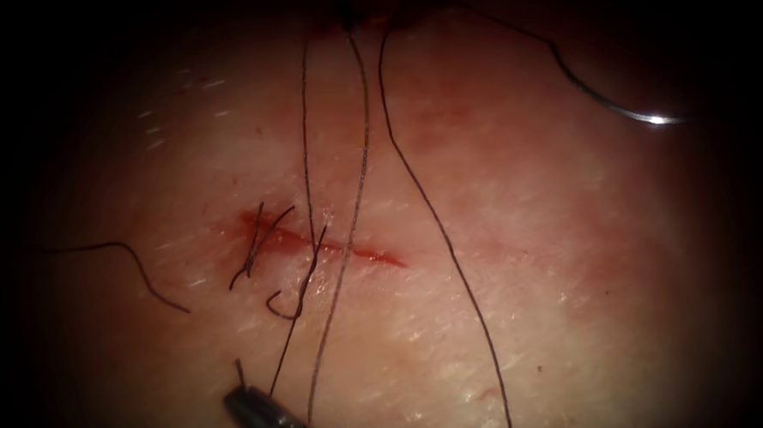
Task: Wound Closure
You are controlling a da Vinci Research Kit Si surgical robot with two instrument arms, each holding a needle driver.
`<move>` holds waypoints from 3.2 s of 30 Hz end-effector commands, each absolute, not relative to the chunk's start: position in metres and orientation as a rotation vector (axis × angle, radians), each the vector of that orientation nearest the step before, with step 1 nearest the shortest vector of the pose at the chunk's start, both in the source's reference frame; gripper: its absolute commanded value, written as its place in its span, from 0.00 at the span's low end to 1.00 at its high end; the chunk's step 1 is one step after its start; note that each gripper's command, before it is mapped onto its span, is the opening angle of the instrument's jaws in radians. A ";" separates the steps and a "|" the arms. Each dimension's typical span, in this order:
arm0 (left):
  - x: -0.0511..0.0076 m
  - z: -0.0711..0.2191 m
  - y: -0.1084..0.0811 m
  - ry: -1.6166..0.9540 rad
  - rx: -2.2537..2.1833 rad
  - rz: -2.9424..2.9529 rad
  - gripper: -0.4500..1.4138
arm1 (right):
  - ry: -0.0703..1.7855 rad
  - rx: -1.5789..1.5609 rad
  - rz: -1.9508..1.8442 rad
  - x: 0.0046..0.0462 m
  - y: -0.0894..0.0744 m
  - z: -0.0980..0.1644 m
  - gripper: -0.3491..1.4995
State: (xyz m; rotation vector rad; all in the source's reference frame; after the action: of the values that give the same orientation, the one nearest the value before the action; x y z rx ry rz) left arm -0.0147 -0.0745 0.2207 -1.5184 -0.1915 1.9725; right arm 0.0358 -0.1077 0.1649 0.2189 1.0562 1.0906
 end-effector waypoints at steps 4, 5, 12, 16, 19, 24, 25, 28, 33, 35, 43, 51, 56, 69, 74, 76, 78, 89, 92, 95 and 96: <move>-0.0139 0.219 -0.080 -0.391 -1.535 1.963 0.91 | 1.062 0.224 1.095 0.0368 -0.109 0.165 0.00; -0.0135 0.219 -0.081 -0.431 -1.522 1.975 0.91 | 1.062 0.224 1.095 0.0369 -0.109 0.165 0.00; -0.0088 0.215 -0.088 -0.625 -1.455 1.999 0.92 | 1.065 0.224 1.094 0.0371 -0.109 0.165 0.00; -0.0067 0.214 -0.093 -0.664 -1.468 2.055 0.92 | 1.066 0.226 1.092 0.0372 -0.109 0.165 0.00; -0.0060 0.214 -0.096 -0.680 -1.459 2.088 0.91 | 1.067 0.228 1.090 0.0372 -0.109 0.165 0.00; -0.0060 0.216 -0.101 -0.665 -1.458 2.225 0.90 | 1.068 0.231 1.087 0.0373 -0.109 0.165 0.00; -0.0063 0.216 -0.101 -0.660 -1.446 2.266 0.89 | 1.069 0.234 1.085 0.0373 -0.110 0.165 0.00; -0.0072 0.217 -0.102 -0.665 -1.410 2.315 0.86 | 1.069 0.236 1.083 0.0373 -0.110 0.165 0.00; -0.0088 0.219 -0.101 -0.640 -1.271 2.410 0.80 | 1.070 0.239 1.081 0.0374 -0.110 0.165 0.00; -0.0099 0.220 -0.101 -0.622 -1.223 2.449 0.78 | 1.070 0.239 1.080 0.0374 -0.110 0.165 0.00; -0.0126 0.223 -0.101 -0.591 -1.097 2.777 0.50 | 1.071 0.243 1.077 0.0373 -0.110 0.165 0.00; -0.0114 0.223 -0.102 -0.542 -1.174 2.956 0.42 | 1.071 0.242 1.078 0.0374 -0.110 0.165 0.00; -0.0110 0.223 -0.101 -0.520 -1.196 2.993 0.42 | 1.075 0.240 1.077 0.0375 -0.110 0.165 0.00; -0.0134 0.225 -0.101 -0.473 -1.158 3.032 0.47 | 1.081 0.242 1.075 0.0375 -0.110 0.165 0.00; -0.0132 0.225 -0.101 -0.483 -1.138 3.055 0.44 | 1.084 0.242 1.075 0.0374 -0.110 0.165 0.00; -0.0130 0.225 -0.102 -0.489 -1.133 3.061 0.42 | 1.084 0.242 1.075 0.0374 -0.110 0.165 0.00; -0.0127 0.225 -0.102 -0.502 -1.137 3.062 0.42 | 1.084 0.242 1.075 0.0374 -0.110 0.165 0.00; -0.0129 0.225 -0.103 -0.537 -1.126 3.079 0.43 | 1.090 0.241 1.075 0.0375 -0.110 0.165 0.00; -0.0133 0.226 -0.103 -0.537 -1.129 3.080 0.43 | 1.090 0.242 1.075 0.0374 -0.110 0.165 0.00; -0.0133 0.226 -0.103 -0.536 -1.132 3.083 0.43 | 1.090 0.242 1.075 0.0374 -0.110 0.165 0.00; -0.0133 0.226 -0.103 -0.536 -1.133 3.084 0.42 | 1.090 0.242 1.075 0.0374 -0.110 0.165 0.00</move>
State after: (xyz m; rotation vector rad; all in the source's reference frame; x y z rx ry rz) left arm -0.0123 -0.1018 0.2264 -1.1263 -0.5259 3.0883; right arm 0.0366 -0.1084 0.1652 0.2333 1.0911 1.0716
